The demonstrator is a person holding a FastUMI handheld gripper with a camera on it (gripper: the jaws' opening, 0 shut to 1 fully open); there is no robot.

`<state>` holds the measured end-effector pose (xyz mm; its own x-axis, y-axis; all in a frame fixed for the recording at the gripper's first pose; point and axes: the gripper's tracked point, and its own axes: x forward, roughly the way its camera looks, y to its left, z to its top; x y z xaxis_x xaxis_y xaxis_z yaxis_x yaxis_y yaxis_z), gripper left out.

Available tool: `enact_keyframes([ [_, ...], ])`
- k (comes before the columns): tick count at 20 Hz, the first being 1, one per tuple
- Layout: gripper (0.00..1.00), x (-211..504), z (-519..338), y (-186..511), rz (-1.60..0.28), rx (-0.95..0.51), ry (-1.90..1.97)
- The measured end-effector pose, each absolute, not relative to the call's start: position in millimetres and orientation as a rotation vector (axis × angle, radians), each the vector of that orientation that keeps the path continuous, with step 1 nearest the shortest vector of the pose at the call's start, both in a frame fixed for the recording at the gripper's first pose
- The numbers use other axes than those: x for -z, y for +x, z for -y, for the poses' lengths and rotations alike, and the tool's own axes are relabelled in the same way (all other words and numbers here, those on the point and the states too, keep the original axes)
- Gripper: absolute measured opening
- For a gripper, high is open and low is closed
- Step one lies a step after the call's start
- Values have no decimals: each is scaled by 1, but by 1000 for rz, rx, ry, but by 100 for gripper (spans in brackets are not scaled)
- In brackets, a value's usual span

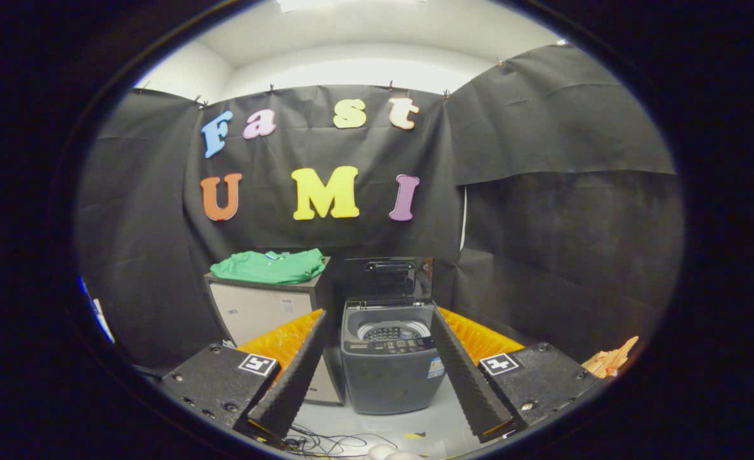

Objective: Put the clothes into the washing machine and then close the washing machine lid.

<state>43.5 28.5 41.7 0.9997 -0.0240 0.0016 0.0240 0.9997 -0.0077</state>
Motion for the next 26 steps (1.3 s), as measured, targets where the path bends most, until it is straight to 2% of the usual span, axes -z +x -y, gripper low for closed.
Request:
enact_keyframes([
  [12, 100, -133, -130, 156, 58, -75, -14],
  [18, 100, -175, -207, 241, 50, -175, -8],
  [26, 100, -185, -302, 359, -42, -290, 8],
])
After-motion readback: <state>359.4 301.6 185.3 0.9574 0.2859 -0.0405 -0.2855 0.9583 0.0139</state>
